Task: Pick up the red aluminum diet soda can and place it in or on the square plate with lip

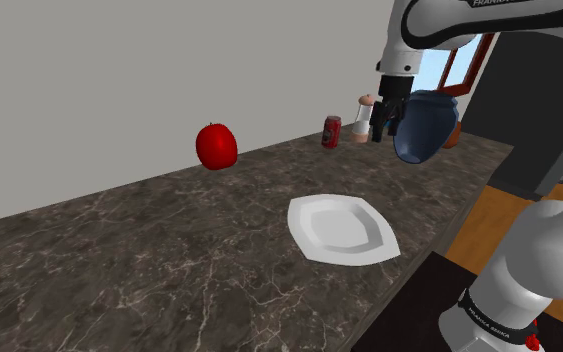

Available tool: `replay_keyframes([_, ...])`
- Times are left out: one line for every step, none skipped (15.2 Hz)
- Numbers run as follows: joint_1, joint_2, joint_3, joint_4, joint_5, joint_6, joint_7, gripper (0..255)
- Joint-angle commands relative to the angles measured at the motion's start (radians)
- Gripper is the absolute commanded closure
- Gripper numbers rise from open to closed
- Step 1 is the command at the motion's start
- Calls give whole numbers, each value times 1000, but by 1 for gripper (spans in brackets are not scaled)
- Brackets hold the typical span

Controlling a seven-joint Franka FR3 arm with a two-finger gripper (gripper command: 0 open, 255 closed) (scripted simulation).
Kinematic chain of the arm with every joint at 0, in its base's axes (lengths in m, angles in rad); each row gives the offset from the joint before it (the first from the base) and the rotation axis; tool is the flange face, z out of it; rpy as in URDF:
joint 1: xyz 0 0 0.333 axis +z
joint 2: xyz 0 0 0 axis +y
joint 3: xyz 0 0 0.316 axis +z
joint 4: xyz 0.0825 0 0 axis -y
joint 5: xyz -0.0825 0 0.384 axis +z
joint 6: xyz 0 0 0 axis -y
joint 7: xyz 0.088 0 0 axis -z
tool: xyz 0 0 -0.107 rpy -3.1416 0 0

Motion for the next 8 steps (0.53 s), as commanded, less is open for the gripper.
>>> replay_keyframes([-4,67,-17,47,-4,29,-22,0])
replay_keyframes([-6,101,-25,75,-5,40,-33,0])
replay_keyframes([-8,136,-33,104,-5,50,-44,0])
replay_keyframes([-10,171,-41,134,-4,59,-55,0])
replay_keyframes([-12,206,-48,165,-3,67,-66,0])
replay_keyframes([-14,242,-56,198,0,74,-77,0])
replay_keyframes([-17,277,-62,232,3,80,-88,0])
replay_keyframes([-19,313,-69,267,6,84,-99,0])
